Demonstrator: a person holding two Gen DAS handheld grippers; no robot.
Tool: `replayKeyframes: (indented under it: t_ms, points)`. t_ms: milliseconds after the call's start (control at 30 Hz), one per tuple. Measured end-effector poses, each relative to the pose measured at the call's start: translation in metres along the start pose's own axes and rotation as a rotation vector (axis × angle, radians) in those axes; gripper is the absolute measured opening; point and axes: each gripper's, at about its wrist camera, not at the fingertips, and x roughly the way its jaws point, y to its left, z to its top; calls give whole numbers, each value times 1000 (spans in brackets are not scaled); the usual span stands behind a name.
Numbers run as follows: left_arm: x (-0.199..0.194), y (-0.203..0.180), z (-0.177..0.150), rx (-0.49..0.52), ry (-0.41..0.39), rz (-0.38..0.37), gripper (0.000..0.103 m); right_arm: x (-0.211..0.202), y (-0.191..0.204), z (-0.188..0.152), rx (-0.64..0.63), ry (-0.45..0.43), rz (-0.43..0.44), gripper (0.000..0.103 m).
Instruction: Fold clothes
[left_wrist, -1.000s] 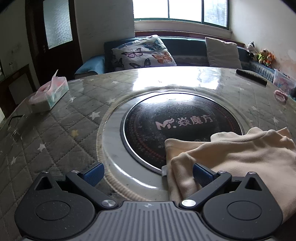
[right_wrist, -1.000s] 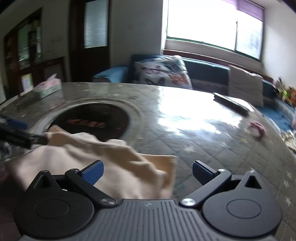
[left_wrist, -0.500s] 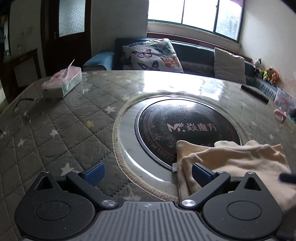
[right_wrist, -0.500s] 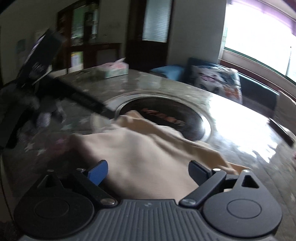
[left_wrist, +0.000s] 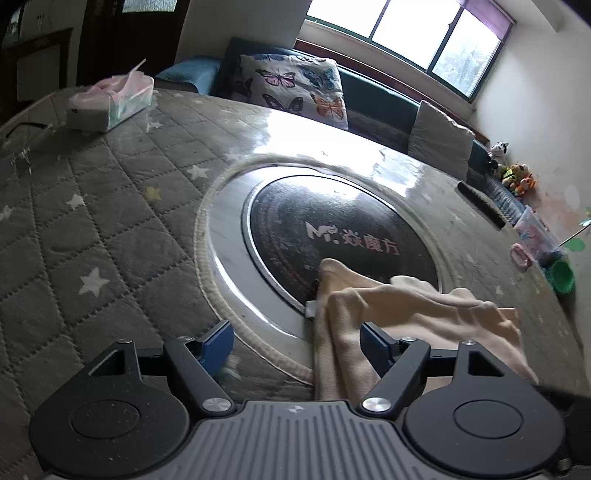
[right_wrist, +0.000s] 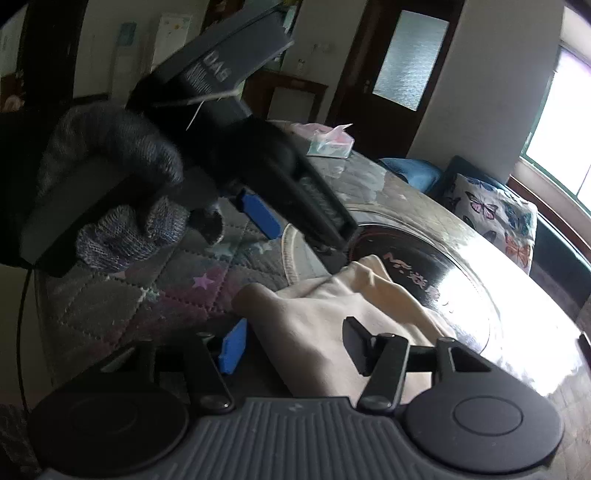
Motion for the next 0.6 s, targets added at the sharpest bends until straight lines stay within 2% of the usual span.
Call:
replayKeyframes:
  t_ms: [33,67,133,200,267,533,600]
  points:
    - [0,0,0,-10,5,-12,78,2,2,0,-5,7,-2,42]
    - [0,0,0,-21,9,-22,79,3,3,0,-7,10,-4,34]
    - [0,0,0,-39,16,-35,79,1,1,-1,8,4,-7,29]
    - [-1,0,0,-62,24,-48,79,-5,-3,-2,33,-15,-4,16]
    - [-1,1,1,-99,38,-71,79,-12,-9,-1,69,-36,3,11]
    - [4,-1,-3,-296,114,-189,75,-41,-30,-4,159,-114,0,3]
    - [4,-2,-5,-329,119,-196,72,-47,-33,-5,171,-130,-3,2]
